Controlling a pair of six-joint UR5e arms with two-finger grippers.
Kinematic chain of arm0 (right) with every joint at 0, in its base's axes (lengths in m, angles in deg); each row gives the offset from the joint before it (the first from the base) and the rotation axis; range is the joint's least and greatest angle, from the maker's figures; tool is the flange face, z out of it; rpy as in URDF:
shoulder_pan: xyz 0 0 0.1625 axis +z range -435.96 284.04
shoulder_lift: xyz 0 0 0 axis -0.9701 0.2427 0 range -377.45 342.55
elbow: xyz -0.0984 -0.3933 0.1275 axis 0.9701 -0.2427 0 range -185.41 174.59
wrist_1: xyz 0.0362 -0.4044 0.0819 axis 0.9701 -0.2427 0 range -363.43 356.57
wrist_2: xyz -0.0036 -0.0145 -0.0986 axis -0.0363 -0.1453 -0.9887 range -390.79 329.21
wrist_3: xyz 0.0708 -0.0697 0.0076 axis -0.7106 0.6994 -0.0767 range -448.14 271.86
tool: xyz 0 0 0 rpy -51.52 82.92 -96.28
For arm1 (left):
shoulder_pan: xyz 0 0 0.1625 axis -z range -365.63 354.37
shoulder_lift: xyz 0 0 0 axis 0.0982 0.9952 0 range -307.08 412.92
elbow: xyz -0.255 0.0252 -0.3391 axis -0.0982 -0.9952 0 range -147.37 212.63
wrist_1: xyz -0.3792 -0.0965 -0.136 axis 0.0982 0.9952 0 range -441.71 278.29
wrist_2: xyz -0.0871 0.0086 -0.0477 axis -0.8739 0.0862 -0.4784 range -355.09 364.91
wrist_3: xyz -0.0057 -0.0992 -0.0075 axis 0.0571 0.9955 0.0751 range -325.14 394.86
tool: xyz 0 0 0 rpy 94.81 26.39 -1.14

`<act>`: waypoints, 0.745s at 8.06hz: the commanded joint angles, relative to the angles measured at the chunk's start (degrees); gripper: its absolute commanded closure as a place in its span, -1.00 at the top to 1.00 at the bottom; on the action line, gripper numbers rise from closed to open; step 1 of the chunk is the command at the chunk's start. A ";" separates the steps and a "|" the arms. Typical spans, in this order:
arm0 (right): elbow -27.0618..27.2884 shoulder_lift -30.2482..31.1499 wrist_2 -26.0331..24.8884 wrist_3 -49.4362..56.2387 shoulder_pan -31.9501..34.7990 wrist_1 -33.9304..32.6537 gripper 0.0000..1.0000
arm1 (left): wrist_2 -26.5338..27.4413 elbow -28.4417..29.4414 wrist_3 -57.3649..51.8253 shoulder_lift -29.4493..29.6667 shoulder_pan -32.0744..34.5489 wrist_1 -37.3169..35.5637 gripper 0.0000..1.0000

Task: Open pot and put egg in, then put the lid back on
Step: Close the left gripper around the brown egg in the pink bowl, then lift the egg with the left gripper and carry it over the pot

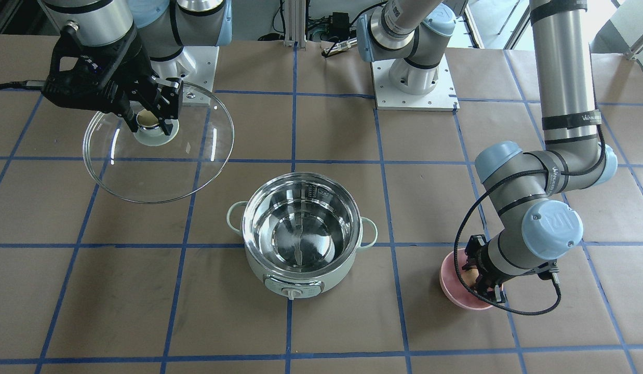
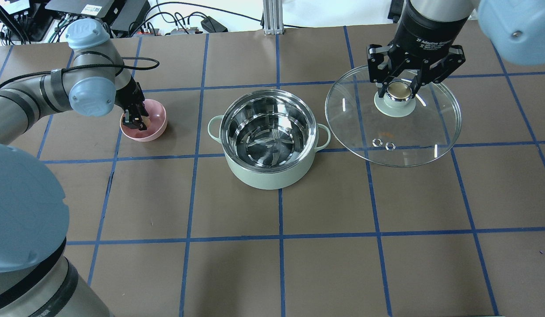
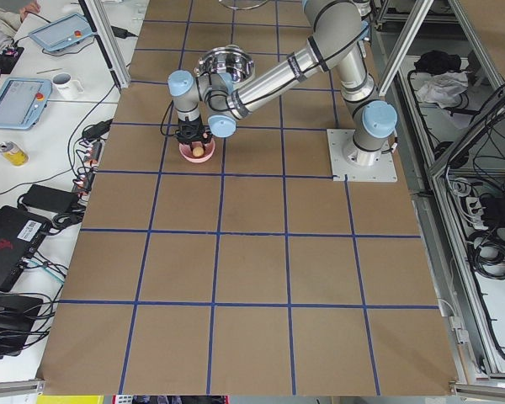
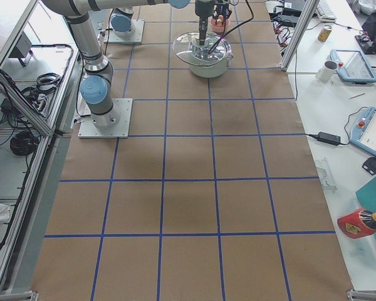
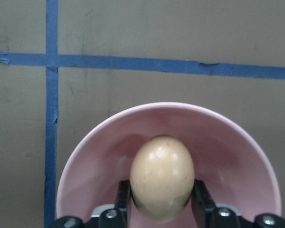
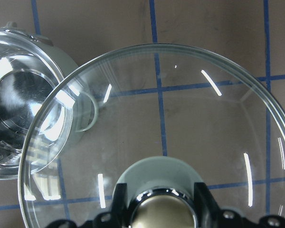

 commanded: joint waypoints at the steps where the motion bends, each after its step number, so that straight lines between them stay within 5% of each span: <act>1: 0.06 0.00 0.00 0.03 0.00 0.06 -0.30 | 0.28 0.06 -0.14 -2.99 0.09 0.37 -1.00; 6: 0.06 0.00 0.00 0.03 0.00 -0.03 -0.30 | -0.08 0.94 3.96 -11.95 7.70 2.83 -1.00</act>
